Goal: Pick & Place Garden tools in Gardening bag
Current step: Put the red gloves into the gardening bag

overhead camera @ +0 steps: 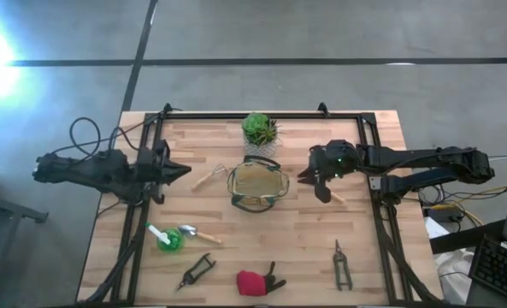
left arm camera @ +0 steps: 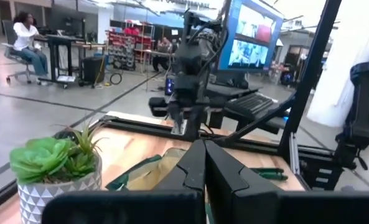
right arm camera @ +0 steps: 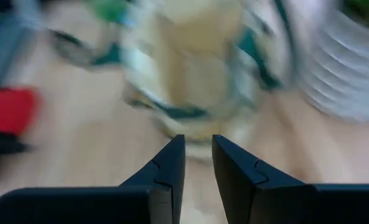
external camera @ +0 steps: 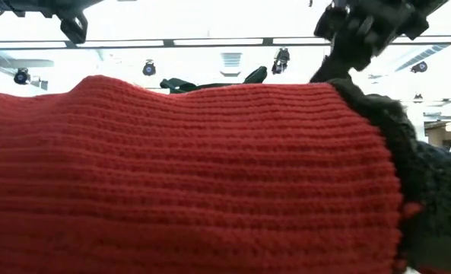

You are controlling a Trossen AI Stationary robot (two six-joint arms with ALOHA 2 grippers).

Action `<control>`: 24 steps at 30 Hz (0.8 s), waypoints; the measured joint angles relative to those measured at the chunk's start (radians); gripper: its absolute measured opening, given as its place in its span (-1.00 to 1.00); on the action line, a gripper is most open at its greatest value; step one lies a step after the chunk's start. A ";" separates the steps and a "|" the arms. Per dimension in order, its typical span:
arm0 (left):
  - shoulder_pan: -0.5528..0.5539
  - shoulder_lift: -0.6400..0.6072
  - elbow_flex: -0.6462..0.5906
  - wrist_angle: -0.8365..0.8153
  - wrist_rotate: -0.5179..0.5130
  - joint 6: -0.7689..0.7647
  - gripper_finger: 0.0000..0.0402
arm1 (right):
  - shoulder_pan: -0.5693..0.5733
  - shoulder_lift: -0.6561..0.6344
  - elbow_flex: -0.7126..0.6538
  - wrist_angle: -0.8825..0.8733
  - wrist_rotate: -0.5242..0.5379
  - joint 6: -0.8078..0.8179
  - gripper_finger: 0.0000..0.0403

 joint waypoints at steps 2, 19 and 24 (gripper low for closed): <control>0.000 0.008 0.000 0.001 -0.001 -0.008 -0.97 | 0.015 0.004 0.010 0.075 -0.095 0.009 -0.66; 0.000 0.081 0.000 0.036 -0.003 -0.073 -0.97 | 0.390 0.335 0.208 0.190 -0.073 -0.029 -0.67; 0.000 0.095 0.000 0.049 -0.003 -0.071 -0.97 | 0.468 0.460 0.297 0.096 -0.072 -0.031 -0.68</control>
